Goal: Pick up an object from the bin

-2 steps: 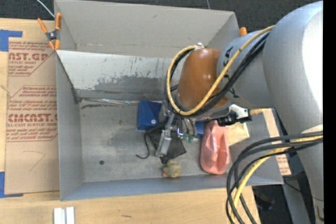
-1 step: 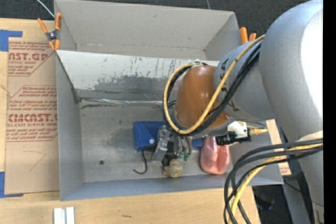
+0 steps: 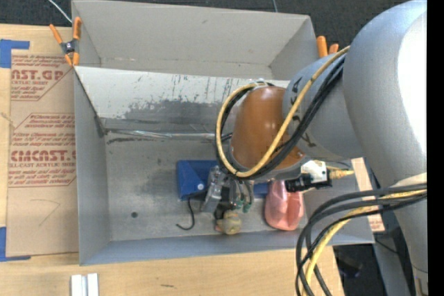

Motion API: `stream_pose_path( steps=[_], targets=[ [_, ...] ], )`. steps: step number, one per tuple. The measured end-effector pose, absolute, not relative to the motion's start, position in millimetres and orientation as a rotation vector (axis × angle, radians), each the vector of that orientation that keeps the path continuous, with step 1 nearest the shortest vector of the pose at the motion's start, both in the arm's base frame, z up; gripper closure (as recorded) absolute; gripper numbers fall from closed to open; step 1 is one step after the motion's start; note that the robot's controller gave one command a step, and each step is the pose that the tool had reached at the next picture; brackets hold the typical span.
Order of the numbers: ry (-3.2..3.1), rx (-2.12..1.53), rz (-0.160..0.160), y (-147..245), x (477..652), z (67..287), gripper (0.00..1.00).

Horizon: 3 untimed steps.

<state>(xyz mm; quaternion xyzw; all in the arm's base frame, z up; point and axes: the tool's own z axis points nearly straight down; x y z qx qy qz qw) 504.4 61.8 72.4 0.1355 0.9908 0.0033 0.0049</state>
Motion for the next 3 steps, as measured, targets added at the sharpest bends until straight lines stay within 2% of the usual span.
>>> stream_pose_path(
  steps=[3],
  targets=[
    [3.103,0.424,0.011,62.1,504.4,75.1,1.00]
  ],
)
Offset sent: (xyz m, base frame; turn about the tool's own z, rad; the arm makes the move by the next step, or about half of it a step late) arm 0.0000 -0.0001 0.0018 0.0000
